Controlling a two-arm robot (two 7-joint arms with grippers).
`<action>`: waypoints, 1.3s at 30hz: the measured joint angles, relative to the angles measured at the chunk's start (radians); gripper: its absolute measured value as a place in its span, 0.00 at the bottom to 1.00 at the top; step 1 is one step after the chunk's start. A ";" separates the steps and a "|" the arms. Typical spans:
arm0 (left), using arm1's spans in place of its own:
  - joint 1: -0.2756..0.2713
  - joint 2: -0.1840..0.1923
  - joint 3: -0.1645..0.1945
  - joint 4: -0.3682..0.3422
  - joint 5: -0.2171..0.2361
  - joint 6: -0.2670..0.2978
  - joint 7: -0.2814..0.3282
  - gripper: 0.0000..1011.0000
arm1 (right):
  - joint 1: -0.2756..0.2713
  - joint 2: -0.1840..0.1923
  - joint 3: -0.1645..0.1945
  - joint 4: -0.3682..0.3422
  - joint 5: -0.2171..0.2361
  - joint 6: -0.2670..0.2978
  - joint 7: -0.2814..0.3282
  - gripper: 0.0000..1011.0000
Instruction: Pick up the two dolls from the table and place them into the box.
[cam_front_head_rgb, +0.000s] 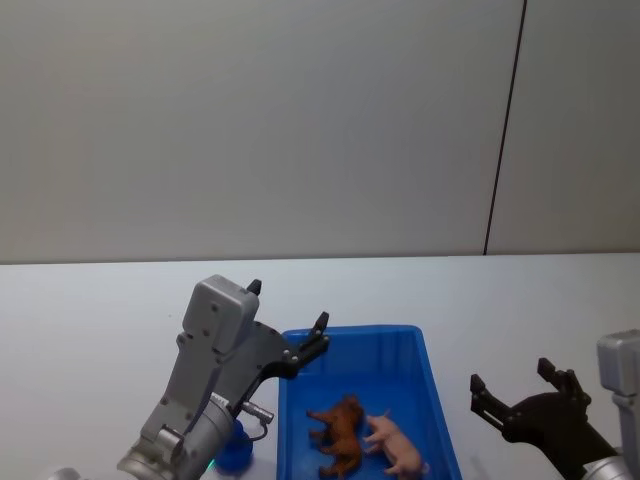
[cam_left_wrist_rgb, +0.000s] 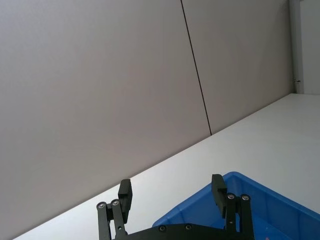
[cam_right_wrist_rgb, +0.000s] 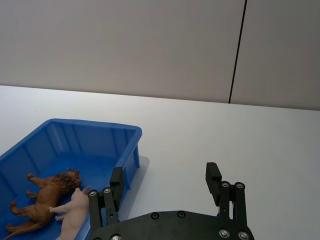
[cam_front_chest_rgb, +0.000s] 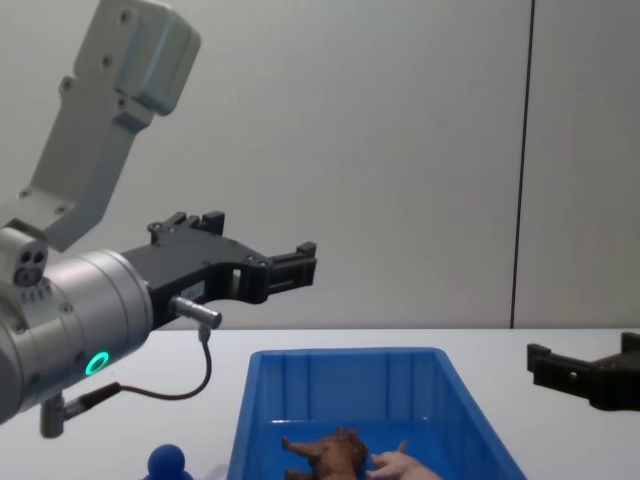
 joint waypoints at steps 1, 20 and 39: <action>0.001 0.001 -0.001 -0.001 -0.002 0.003 0.001 0.99 | -0.002 0.001 0.001 -0.001 0.001 0.000 -0.004 0.99; 0.067 0.051 -0.026 -0.060 -0.071 0.163 0.073 0.99 | -0.013 0.009 0.008 -0.009 0.006 -0.003 -0.025 0.99; 0.116 0.077 -0.040 -0.033 -0.109 0.256 0.102 0.99 | -0.015 0.011 0.009 -0.011 0.007 -0.003 -0.029 0.99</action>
